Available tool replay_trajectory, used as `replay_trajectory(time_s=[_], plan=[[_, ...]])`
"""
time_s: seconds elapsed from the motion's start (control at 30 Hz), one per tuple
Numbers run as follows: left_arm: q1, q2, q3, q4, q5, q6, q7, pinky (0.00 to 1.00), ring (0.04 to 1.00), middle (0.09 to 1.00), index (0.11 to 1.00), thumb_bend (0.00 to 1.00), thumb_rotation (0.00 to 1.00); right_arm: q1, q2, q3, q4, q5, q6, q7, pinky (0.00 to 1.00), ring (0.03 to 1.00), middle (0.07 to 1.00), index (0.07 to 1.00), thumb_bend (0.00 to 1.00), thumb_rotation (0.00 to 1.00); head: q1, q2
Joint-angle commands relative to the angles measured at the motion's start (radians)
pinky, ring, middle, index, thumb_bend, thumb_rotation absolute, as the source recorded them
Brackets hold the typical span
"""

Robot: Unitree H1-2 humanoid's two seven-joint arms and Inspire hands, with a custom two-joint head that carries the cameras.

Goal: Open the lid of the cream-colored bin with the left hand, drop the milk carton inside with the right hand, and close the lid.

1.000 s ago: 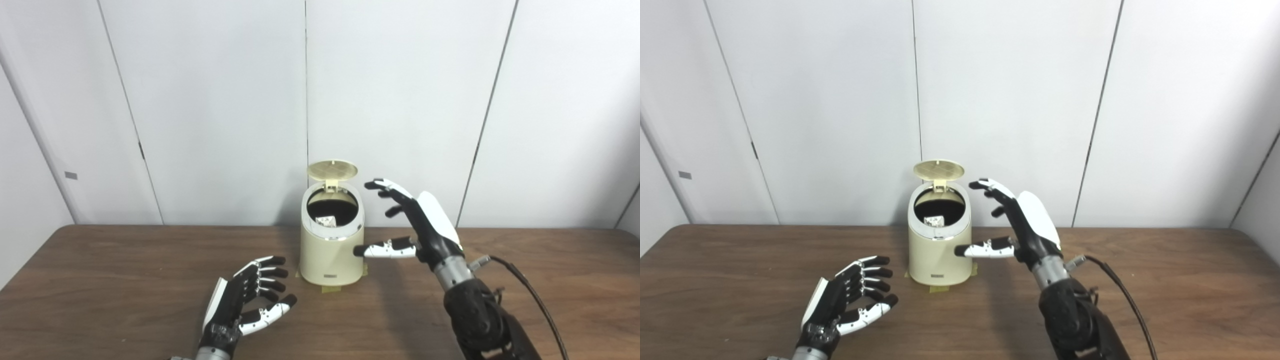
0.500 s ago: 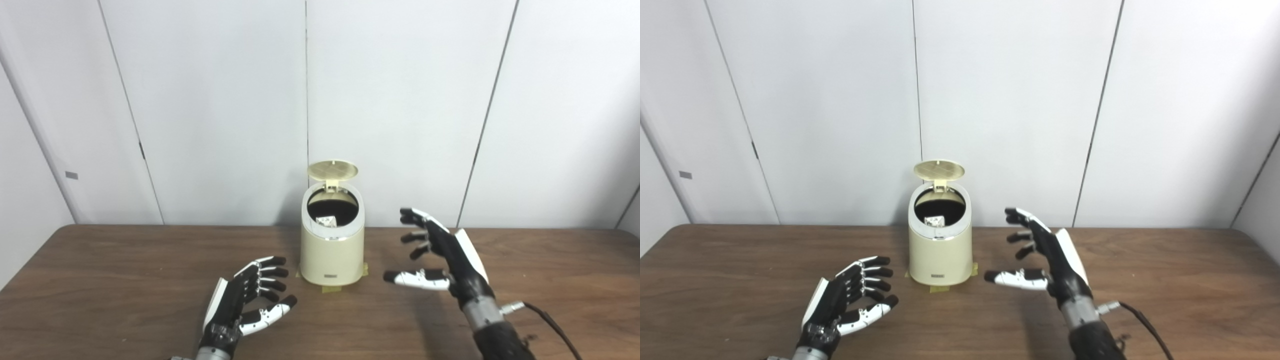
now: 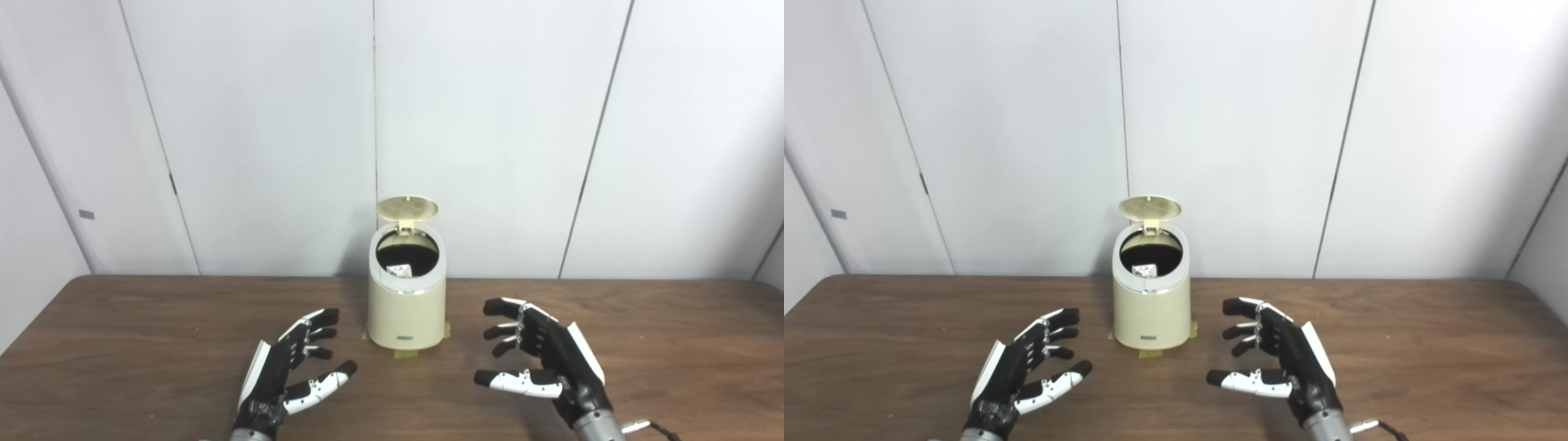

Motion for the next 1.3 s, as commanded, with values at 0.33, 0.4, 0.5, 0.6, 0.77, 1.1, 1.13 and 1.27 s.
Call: replay_trajectory(time_s=[0.33, 0.4, 0.5, 0.6, 0.77, 1.1, 1.13, 1.27], plan=[[-0.368, 0.093, -0.049, -0.073, 0.13, 0.219, -0.097, 0.71, 0.927, 0.976, 1.0, 0.78, 0.34, -0.023, 0.008, -0.011, -0.016, -0.002, -0.037, -0.01, 0.48, 0.627, 0.757, 0.713, 0.67, 0.18, 0.002, -0.009], [-0.406, 0.101, -0.059, -0.066, 0.139, 0.243, -0.115, 0.75, 0.958, 0.992, 1.0, 0.79, 0.34, -0.022, 0.01, -0.01, -0.018, -0.011, -0.037, -0.015, 0.48, 0.629, 0.753, 0.71, 0.66, 0.19, 0.001, -0.009], [-0.468, 0.111, -0.074, -0.039, 0.154, 0.265, -0.136, 0.8, 0.98, 1.0, 1.0, 0.81, 0.33, -0.022, 0.01, -0.008, -0.016, -0.026, -0.044, -0.022, 0.48, 0.63, 0.753, 0.708, 0.65, 0.2, 0.0, -0.009], [-0.524, 0.117, -0.092, -0.009, 0.18, 0.293, -0.148, 0.82, 0.991, 1.0, 1.0, 0.83, 0.34, -0.025, 0.013, -0.008, -0.012, -0.029, -0.051, -0.026, 0.48, 0.625, 0.749, 0.703, 0.65, 0.2, -0.004, -0.011], [-0.618, 0.137, -0.145, 0.074, 0.242, 0.28, -0.158, 0.85, 1.0, 1.0, 1.0, 0.87, 0.43, -0.027, 0.016, -0.005, -0.014, -0.033, -0.05, -0.029, 0.47, 0.616, 0.743, 0.704, 0.63, 0.18, -0.009, -0.014], [-0.735, 0.169, -0.256, 0.196, 0.361, 0.204, -0.155, 0.87, 1.0, 1.0, 1.0, 0.86, 0.39, -0.024, 0.03, 0.003, -0.022, -0.048, -0.041, -0.029, 0.46, 0.609, 0.744, 0.695, 0.65, 0.2, -0.026, -0.024], [-0.744, 0.172, -0.266, 0.211, 0.379, 0.2, -0.154, 0.88, 1.0, 1.0, 1.0, 0.86, 0.39, -0.024, 0.032, 0.004, -0.02, -0.048, -0.043, -0.029, 0.46, 0.609, 0.745, 0.694, 0.65, 0.2, -0.028, -0.025], [-0.77, 0.184, -0.295, 0.252, 0.414, 0.174, -0.167, 0.93, 1.0, 0.998, 0.939, 0.85, 0.36, -0.023, 0.035, 0.012, -0.017, -0.058, -0.043, -0.028, 0.46, 0.61, 0.75, 0.694, 0.65, 0.17, -0.038, -0.029]])
